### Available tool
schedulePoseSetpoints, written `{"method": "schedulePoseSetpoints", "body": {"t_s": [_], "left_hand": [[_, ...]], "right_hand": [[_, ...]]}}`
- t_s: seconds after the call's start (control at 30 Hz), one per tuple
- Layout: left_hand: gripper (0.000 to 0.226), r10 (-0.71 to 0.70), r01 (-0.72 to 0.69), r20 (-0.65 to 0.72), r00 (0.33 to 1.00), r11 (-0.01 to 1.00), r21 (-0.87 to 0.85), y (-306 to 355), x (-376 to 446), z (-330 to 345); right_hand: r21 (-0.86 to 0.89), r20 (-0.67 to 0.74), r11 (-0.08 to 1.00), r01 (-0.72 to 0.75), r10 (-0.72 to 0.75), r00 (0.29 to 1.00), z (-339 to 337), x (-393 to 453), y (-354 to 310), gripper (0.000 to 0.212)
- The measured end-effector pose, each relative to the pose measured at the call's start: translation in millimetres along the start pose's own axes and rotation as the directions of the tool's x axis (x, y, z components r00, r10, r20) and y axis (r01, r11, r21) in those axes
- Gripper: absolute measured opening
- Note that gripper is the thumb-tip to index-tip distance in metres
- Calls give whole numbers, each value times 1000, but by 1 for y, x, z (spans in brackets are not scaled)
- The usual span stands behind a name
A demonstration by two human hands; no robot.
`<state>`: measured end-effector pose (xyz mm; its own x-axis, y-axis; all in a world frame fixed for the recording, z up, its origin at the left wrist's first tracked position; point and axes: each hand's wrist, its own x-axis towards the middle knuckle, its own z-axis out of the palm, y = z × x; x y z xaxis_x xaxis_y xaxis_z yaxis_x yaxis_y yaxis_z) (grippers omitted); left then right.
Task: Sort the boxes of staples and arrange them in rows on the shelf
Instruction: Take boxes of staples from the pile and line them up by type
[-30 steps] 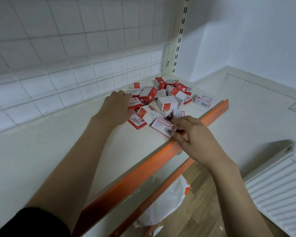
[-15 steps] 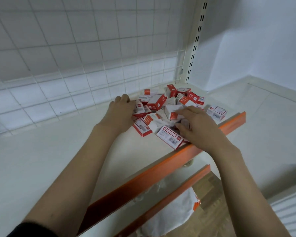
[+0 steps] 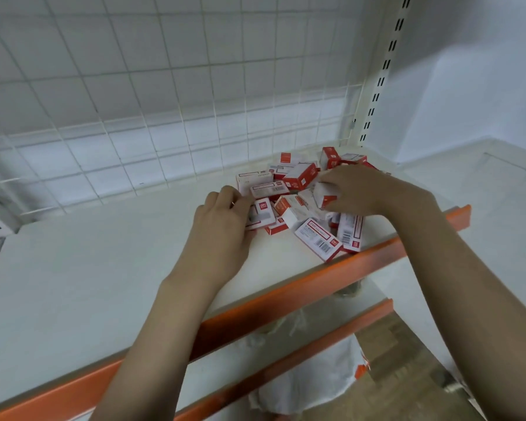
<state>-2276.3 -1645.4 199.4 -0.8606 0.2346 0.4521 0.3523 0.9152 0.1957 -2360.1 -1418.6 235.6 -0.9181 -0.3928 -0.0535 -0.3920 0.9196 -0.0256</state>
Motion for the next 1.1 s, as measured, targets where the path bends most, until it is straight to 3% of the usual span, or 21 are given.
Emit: {"method": "schedulePoseSetpoints", "body": {"t_s": [0.2,0.53,0.67,0.87,1.03,1.1], "left_hand": [[47,-12,12,4,1000,1000,-3,7,-14,0],[45,-114,114,20,993,993,-19,-4,-51,-16],[44,-162,163,31,986,986,-24,-20,-73,-30],[40,-252,255,42,967,965,-63,-57,-113,-62],[41,-289,290,23,957,955,-58,-107,-155,-99],[41,-301,302,29,953,952,-53,-129,-175,-117]], "right_hand": [[62,-99,998,5,1,995,0,-6,-3,41],[351,-290,928,129,-23,957,30,-46,-57,49],[370,-254,915,161,-67,965,42,-53,-92,62],[433,-251,874,222,-119,961,51,-50,-155,50],[465,-202,857,223,-143,969,56,-43,-230,67],[441,-231,858,262,-174,957,58,-42,-262,64]]}}
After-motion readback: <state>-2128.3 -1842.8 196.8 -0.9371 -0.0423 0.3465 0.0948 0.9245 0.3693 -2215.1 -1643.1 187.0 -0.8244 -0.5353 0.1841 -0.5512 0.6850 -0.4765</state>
